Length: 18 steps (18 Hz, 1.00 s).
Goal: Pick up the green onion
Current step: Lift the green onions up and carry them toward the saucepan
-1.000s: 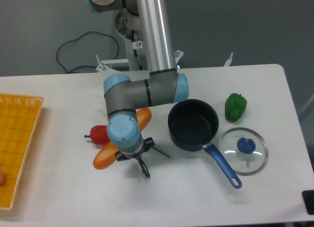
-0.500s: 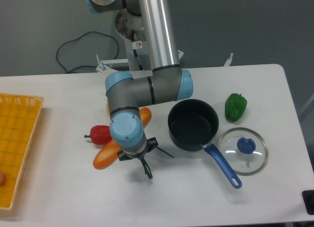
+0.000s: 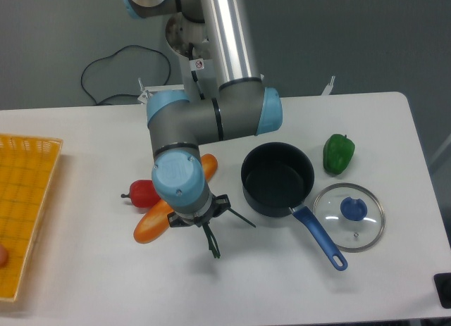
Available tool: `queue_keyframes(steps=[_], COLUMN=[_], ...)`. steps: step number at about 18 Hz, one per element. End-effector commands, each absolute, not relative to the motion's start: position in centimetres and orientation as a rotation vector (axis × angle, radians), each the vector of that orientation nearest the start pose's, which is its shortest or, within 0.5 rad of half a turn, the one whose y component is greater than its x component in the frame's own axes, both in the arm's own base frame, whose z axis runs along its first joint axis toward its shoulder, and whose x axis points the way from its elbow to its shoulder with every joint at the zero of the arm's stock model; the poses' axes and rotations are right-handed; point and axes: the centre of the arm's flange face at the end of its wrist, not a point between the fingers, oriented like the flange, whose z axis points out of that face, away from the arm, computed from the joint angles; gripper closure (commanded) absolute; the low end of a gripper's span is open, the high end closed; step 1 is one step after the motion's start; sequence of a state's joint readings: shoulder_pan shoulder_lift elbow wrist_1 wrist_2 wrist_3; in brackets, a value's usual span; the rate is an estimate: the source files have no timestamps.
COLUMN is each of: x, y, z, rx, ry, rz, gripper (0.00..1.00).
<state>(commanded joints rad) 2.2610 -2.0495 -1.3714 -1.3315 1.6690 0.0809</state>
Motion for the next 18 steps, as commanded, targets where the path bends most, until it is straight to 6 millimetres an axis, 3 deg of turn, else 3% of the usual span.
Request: queue_keyframes(steps=[5,11,18], x=[-34.8,-37.8,-40.9], y=[58.0,54.6,52.4], z=[34.6,38.6,38.7], rx=[-3.118,-3.128,-3.146], ry=[-0.707,-0.463,-0.324], rz=[0.128,0.168,0.171], gripper=[1.0,1.0,1.0])
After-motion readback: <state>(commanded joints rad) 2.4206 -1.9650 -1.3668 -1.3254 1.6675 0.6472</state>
